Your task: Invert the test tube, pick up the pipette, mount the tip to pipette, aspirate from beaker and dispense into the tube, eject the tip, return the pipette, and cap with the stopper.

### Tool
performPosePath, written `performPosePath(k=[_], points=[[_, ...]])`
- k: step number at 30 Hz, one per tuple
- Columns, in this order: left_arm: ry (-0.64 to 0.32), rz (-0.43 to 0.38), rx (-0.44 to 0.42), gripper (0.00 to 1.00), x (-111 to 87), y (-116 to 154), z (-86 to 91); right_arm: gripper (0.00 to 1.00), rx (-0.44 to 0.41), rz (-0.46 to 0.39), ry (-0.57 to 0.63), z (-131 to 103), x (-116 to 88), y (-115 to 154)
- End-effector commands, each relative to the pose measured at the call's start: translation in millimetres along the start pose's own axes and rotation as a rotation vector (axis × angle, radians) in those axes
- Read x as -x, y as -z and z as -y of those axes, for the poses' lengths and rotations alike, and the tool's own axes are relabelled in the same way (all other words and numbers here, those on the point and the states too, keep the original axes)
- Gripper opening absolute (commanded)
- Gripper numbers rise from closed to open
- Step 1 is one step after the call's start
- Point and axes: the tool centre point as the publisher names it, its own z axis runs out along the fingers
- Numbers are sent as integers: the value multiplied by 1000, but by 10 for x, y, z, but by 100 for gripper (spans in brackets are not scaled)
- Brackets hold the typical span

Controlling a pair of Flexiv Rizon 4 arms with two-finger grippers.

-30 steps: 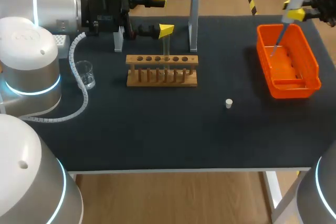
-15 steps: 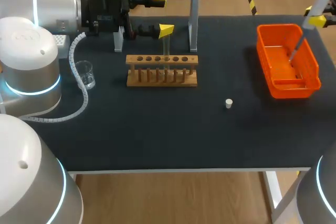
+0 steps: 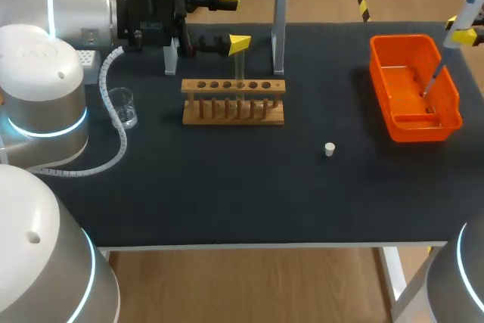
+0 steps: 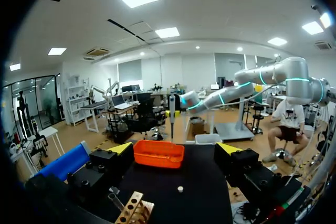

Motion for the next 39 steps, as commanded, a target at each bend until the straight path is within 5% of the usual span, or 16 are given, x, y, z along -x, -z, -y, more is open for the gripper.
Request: performPosePath(k=[1, 39], points=[[-1, 0, -2, 100, -6, 9, -9, 0, 2, 6, -14, 64, -31, 27], [-1, 0, -2, 100, -6, 9, -9, 0, -15, 59, -11, 174, -54, 81]])
